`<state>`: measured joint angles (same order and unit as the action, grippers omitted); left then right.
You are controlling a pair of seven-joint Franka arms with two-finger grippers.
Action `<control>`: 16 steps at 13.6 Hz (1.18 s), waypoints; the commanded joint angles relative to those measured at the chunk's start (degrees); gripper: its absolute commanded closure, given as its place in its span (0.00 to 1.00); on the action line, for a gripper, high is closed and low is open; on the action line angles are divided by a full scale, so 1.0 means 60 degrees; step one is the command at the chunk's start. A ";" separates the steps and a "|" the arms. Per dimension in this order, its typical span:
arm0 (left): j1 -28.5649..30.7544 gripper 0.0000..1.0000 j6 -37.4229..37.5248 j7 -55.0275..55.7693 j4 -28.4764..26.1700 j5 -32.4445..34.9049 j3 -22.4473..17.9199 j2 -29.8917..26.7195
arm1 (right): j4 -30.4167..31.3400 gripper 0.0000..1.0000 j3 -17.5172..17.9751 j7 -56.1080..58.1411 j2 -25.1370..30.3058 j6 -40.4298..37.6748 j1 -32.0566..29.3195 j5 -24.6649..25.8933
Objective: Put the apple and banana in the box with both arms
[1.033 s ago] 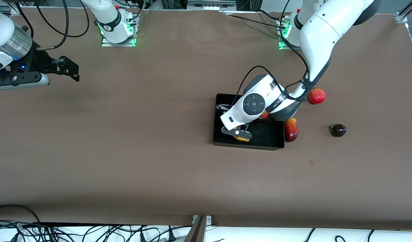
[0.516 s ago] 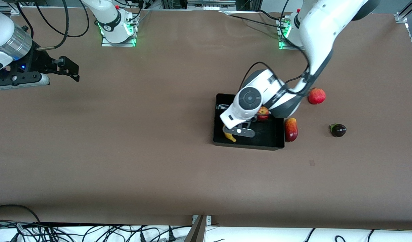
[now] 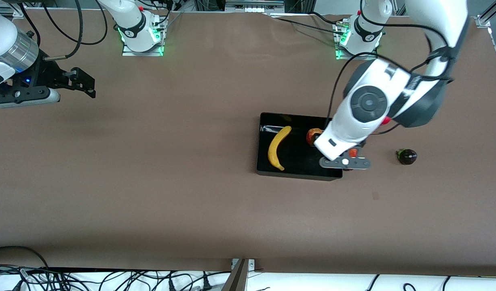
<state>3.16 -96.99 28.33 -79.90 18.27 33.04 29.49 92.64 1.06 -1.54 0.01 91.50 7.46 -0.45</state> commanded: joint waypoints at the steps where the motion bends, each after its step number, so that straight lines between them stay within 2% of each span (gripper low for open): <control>1: 0.0220 0.00 0.1802 -0.0911 0.1534 0.0046 0.0030 -0.0110 | -0.0177 0.00 0.0073 -0.0037 -0.0045 -0.0089 -0.0042 -0.0027; 3: 0.0541 0.00 0.2874 -0.2049 0.2269 -0.0331 -0.0013 -0.0313 | -0.0177 0.00 0.0087 -0.0037 -0.0045 -0.0074 -0.0042 -0.0027; 4: 0.0630 0.00 0.2878 -0.2752 0.2112 -0.0712 -0.0318 -0.0953 | -0.0177 0.00 0.0088 -0.0037 -0.0045 -0.0074 -0.0028 -0.0027; 5: 0.0515 0.00 0.2878 -0.3368 0.1821 -0.1122 -0.1206 -0.1554 | -0.0177 0.00 0.0102 -0.0037 -0.0031 -0.0074 -0.0027 -0.0027; 7: 0.0077 0.00 0.2791 -0.4396 0.0783 -0.2962 -0.3387 -0.3062 | -0.0162 0.00 0.0102 -0.0037 -0.0030 -0.0103 -0.0013 -0.0027; 8: -0.0187 0.00 0.2703 -0.4544 0.0198 -0.3508 -0.4369 -0.3664 | -0.0162 0.00 0.0102 -0.0037 -0.0030 -0.0104 0.0002 -0.0027; 9: -0.0349 0.00 0.2369 -0.4546 -0.0635 -0.3571 -0.4829 -0.4424 | -0.0162 0.00 0.0102 -0.0037 -0.0030 -0.0089 0.0002 -0.0027; 11: -0.0351 0.00 0.1607 -0.4502 -0.1985 -0.3223 -0.5182 -0.5453 | -0.0162 0.00 0.0102 -0.0037 -0.0030 -0.0089 0.0002 -0.0027; 12: -0.0365 0.00 0.1575 -0.4560 -0.2237 -0.2916 -0.5257 -0.5631 | -0.0162 0.00 0.0117 -0.0037 -0.0030 -0.0074 0.0002 -0.0027; 16: -0.0409 0.00 0.1546 -0.4444 -0.2633 -0.2869 -0.5258 -0.5953 | -0.0162 0.00 0.0102 -0.0037 -0.0030 -0.0074 0.0002 -0.0101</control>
<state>1.99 -86.11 1.53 -92.23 -0.26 2.18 -3.55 92.43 1.47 -1.54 -0.11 91.49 7.53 -0.50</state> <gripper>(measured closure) 0.000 0.000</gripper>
